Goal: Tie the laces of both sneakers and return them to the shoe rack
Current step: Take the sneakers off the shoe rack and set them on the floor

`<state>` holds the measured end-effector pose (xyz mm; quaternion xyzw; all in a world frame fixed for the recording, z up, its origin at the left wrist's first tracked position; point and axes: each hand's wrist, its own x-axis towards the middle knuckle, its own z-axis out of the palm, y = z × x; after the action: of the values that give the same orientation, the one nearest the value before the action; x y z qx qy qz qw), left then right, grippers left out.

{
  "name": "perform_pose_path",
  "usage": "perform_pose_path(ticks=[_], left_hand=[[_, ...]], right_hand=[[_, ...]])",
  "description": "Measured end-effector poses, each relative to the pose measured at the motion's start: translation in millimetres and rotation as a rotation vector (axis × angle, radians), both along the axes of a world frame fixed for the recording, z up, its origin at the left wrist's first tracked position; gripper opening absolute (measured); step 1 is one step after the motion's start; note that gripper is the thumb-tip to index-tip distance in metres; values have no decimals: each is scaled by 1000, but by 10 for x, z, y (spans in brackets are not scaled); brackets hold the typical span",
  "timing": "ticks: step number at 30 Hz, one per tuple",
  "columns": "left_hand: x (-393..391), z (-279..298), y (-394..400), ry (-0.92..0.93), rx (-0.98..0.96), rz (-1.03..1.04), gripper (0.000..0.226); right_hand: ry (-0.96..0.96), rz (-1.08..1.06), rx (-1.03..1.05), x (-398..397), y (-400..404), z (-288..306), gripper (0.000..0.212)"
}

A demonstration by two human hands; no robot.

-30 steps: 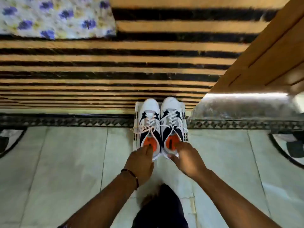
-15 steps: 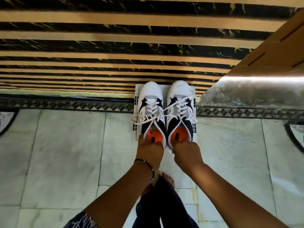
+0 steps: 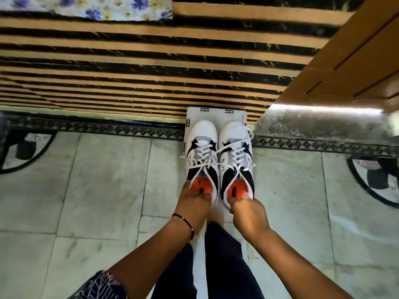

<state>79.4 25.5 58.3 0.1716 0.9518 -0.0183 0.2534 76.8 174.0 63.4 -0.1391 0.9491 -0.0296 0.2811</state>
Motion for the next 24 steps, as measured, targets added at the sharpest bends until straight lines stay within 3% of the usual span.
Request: perform_pose_path(ticks=[3,6,9,10,13,19,24], left_hand=[[464,84,-106,-37,-35,-59,49],[942,119,-242,-20,-21,-95,44],[1325,130,-318,-159,13,-120,41],[1461,98,-346,-149,21,-133,39],[1776,1,-407,-136,21,-163,38],[2142,-404,-393,-96,79,-148,44],[2124,-1342,-289,40,71,-76,45]], right_hand=[[-102,-61,37,457,-16,148,36],[-49,-16,64,885,-64,219,32],[-9,7,56,1335,-87,122,45],[35,-2,66,1491,-93,79,44],[-102,-14,104,1809,-148,151,27],[-162,-55,90,2108,-38,-291,35],[-154,-67,21,1999,83,-1183,36]])
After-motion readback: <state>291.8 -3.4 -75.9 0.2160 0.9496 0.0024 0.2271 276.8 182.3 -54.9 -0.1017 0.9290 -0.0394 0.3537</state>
